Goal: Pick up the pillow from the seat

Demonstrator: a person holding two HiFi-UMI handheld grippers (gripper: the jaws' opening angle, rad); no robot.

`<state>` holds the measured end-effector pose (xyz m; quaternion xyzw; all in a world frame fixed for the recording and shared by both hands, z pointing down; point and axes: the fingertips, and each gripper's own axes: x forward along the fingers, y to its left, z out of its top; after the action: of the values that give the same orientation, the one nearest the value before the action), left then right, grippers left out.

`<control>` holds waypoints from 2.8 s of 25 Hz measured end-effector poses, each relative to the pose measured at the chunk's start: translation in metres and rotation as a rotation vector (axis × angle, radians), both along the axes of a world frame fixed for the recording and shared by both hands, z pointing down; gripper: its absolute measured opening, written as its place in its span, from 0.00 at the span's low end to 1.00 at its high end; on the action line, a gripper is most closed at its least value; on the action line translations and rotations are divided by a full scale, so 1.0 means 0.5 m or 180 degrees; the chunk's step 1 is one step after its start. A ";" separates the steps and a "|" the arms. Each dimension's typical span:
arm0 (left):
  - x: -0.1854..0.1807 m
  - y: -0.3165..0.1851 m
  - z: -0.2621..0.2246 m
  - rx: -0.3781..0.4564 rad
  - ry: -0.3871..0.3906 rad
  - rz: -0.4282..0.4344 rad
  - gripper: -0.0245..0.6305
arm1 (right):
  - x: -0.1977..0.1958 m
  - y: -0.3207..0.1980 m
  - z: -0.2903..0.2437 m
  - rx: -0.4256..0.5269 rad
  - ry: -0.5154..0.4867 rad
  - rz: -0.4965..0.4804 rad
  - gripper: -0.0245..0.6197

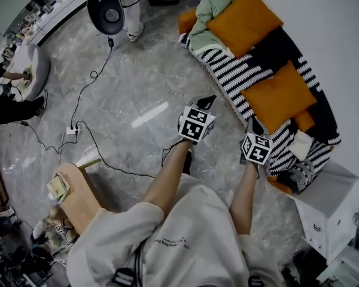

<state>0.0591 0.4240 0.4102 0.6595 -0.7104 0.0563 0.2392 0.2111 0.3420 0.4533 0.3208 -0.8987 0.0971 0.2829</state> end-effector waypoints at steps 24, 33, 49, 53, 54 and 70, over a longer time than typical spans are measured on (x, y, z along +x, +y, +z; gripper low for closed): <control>-0.307 -0.232 -0.004 -0.0138 -0.0363 0.0212 0.05 | -0.300 -0.244 -0.011 -0.0114 -0.0087 0.0169 0.05; -0.372 -0.342 0.017 -0.0149 -0.0314 0.0031 0.05 | -0.367 -0.363 0.014 -0.0064 0.0009 0.0000 0.05; -0.482 -0.653 0.012 -0.0272 -0.0445 -0.0172 0.05 | -0.462 -0.675 0.026 -0.0281 -0.0183 -0.0117 0.05; -0.468 -0.733 0.013 -0.0356 -0.0516 -0.0051 0.05 | -0.428 -0.756 0.036 -0.0375 -0.0247 0.0057 0.05; -0.464 -0.753 0.013 -0.0374 -0.0537 -0.0024 0.05 | -0.420 -0.777 0.037 -0.0398 -0.0284 0.0110 0.05; -0.507 -0.876 0.071 -0.0615 -0.0530 -0.0179 0.05 | -0.365 -0.934 0.129 -0.0341 0.0286 0.0035 0.05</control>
<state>-0.1943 -0.0139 0.4459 0.6063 -0.7373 0.1723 0.2433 0.0285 -0.1248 0.5179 0.3142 -0.8768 0.1320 0.3392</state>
